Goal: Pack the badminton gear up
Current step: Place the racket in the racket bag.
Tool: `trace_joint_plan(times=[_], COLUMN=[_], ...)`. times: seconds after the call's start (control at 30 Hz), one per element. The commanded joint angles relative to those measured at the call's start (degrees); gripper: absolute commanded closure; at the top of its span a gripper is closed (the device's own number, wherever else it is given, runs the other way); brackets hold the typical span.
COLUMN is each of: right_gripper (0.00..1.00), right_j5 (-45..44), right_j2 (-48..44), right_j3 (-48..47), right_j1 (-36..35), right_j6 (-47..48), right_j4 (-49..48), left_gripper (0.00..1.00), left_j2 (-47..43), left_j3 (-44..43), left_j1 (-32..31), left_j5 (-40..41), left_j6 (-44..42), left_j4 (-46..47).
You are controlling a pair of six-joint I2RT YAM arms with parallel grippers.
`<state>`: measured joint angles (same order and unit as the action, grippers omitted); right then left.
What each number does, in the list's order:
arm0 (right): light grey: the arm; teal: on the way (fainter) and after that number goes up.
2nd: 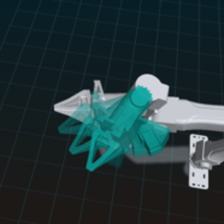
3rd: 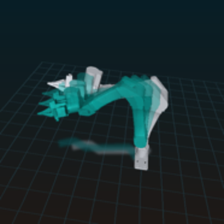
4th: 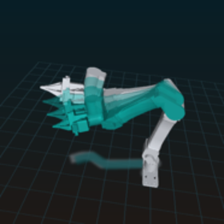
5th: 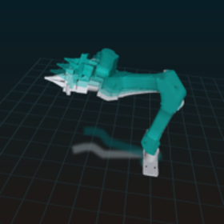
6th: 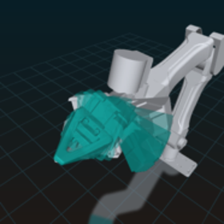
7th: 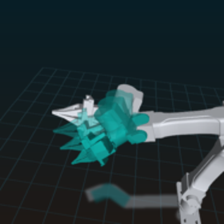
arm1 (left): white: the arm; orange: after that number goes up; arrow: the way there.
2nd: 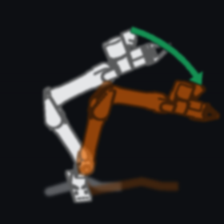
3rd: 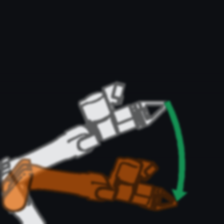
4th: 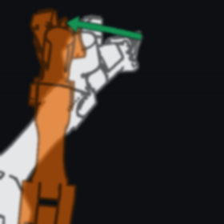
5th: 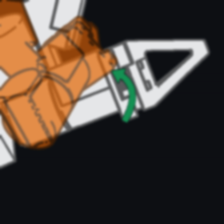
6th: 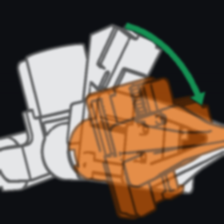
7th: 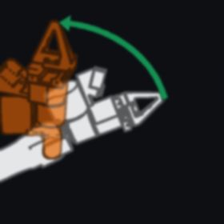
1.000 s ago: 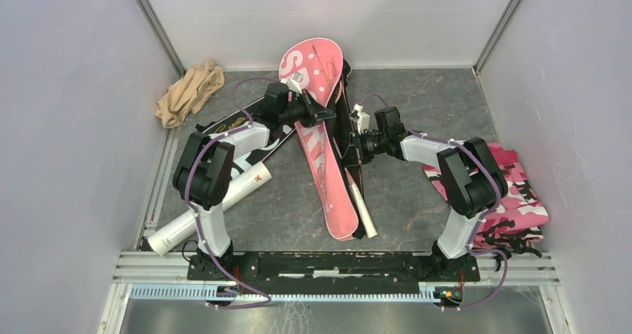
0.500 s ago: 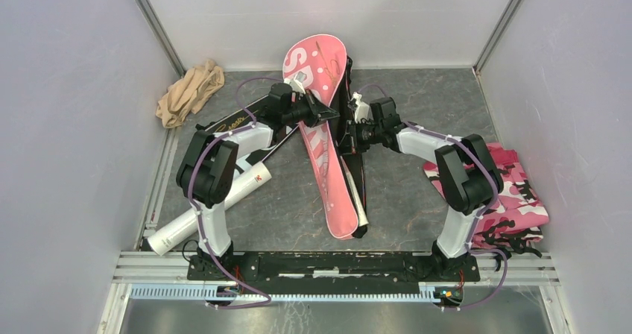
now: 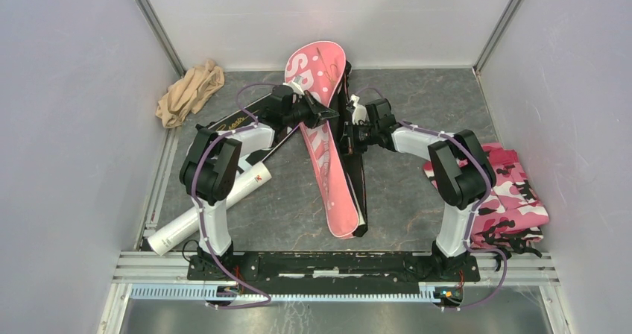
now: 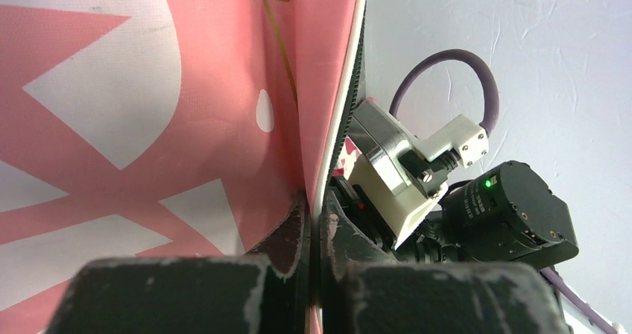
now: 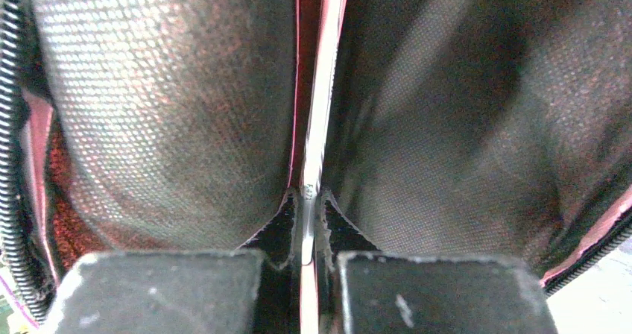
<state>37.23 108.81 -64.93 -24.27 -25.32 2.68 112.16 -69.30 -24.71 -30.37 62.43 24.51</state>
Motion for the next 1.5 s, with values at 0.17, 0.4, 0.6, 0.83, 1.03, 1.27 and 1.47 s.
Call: trace_joint_plan(times=[0.17, 0.4, 0.6, 0.83, 1.03, 1.27, 1.47], right_gripper=[0.73, 0.59, 0.55, 0.42, 0.43, 0.79, 1.00], right_j5=[-3.20, -3.64, -2.75, 4.45, 6.30, 8.50, 7.06], right_j2=[-3.45, -6.90, -9.70, -9.34, -6.71, -3.96, -4.73], right_j3=[0.06, 1.44, 3.39, 8.05, 8.31, 6.38, 5.59], right_j1=[-1.20, 0.27, 1.31, 0.63, -1.04, -1.44, -1.76], right_j6=[7.13, 15.44, 21.95, 21.87, 20.04, 17.15, 12.33], right_j4=[-4.05, 0.66, 5.53, 2.86, 1.27, -0.21, -6.06], left_gripper=[0.98, 0.98, 0.98, 0.98, 0.98, 0.98, 0.98], left_j2=[-0.46, -2.12, -3.06, -2.79, -2.36, -2.34, -1.13], left_j3=[-4.03, -4.45, -4.60, -5.42, -5.61, -5.04, -3.40], left_j1=[0.50, 1.50, 1.86, 1.92, 1.90, 1.81, 1.78], left_j5=[-5.41, -6.09, -6.44, -7.13, -7.26, -7.59, -8.45], left_j6=[3.36, 0.77, -0.22, -0.39, -0.41, -0.47, 3.45], left_j4=[3.82, 2.95, 2.91, 3.20, 3.29, 3.66, 7.78])
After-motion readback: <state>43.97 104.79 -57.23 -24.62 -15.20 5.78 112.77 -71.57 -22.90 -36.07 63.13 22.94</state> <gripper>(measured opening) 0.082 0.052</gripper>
